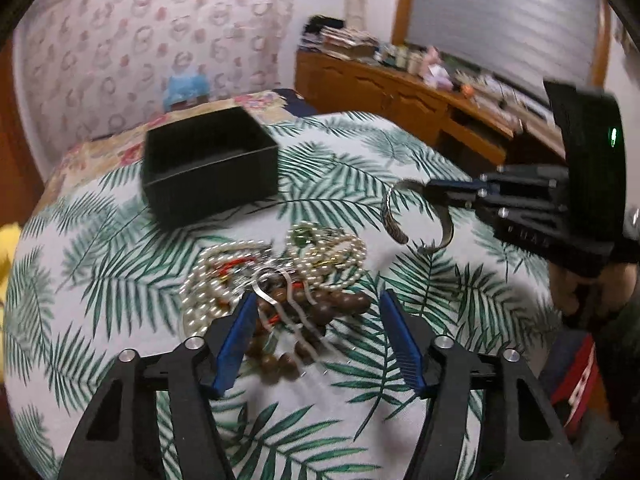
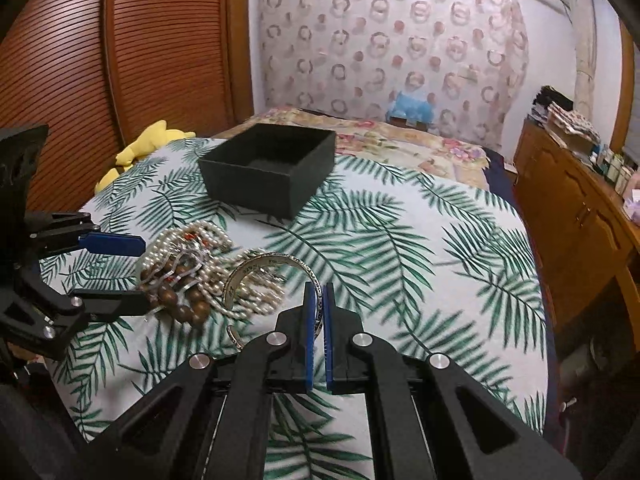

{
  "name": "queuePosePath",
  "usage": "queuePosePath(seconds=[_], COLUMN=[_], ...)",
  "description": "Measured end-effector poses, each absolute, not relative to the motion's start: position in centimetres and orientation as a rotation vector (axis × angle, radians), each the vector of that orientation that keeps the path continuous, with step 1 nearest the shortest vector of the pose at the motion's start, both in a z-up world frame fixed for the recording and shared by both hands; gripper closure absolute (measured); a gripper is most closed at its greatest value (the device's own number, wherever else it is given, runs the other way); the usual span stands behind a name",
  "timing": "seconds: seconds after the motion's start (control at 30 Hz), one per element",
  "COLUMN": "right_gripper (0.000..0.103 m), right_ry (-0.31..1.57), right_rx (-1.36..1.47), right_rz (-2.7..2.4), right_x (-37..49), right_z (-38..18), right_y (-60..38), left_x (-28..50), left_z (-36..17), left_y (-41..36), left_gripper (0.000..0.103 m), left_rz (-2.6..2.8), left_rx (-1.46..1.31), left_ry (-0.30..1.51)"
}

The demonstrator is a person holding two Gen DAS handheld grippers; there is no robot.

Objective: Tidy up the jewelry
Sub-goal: 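Lower the left gripper onto the jewelry pile and grasp the wooden bead bracelet, then carry the wooden bead bracelet into the black box and open the left gripper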

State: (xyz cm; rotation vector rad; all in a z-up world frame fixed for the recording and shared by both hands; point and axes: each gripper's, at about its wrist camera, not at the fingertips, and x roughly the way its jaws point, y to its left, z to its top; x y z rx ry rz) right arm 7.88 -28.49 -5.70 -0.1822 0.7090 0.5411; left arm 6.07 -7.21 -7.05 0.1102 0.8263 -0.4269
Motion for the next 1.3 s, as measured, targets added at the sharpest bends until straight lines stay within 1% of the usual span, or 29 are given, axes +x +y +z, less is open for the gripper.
queuePosePath(seconds=[0.07, 0.3, 0.33, 0.37, 0.4, 0.43, 0.47, 0.5, 0.8, 1.0, 1.3], right_gripper=[0.098, 0.098, 0.098, 0.098, 0.098, 0.098, 0.098, 0.098, 0.098, 0.098, 0.098], right_ry=[0.71, 0.705, 0.706, 0.707, 0.708, 0.709, 0.71, 0.711, 0.706, 0.698, 0.68], right_rx=[-0.174, -0.163, -0.163, -0.163, -0.164, -0.165, -0.165, -0.166, -0.168, -0.172, -0.176], right_rz=[0.538, 0.539, 0.541, 0.544, 0.546, 0.548, 0.55, 0.551, 0.556, 0.563, 0.574], right_x=[7.9, 7.7, 7.7, 7.7, 7.6, 7.6, 7.6, 7.5, 7.6, 7.7, 8.8], right_z=[-5.7, -5.7, -5.7, -5.7, -5.8, -5.8, -5.8, -5.9, -5.7, -5.3, -4.3], right_y=[-29.0, -29.4, -29.4, -29.3, -29.2, -29.2, -29.0, -29.0, -28.4, -27.8, -26.7], left_x=[6.6, 6.7, 6.8, 6.9, 7.0, 7.0, 7.0, 7.0, 6.2, 5.5, 6.9], left_z=[-7.6, -8.4, -8.6, -8.6, -8.6, -8.5, -8.2, -7.9, -1.5, 2.2, 3.4], left_y=[-8.3, -10.5, -10.8, -10.9, -10.9, -10.8, -10.7, -10.5, -6.8, -5.6, -4.4], left_gripper=[0.052, 0.059, 0.063, 0.071, 0.076, 0.084, 0.089, 0.091, 0.091, 0.091, 0.091], left_rz=[-0.421, -0.431, -0.426, -0.425, -0.428, -0.432, -0.434, -0.44, -0.474, -0.495, -0.441], left_rx=[0.191, 0.37, 0.389, 0.395, 0.39, 0.378, 0.365, 0.351, 0.134, 0.089, 0.083], left_ry=[0.849, 0.859, 0.857, 0.857, 0.857, 0.856, 0.849, 0.84, 0.712, 0.638, 0.613])
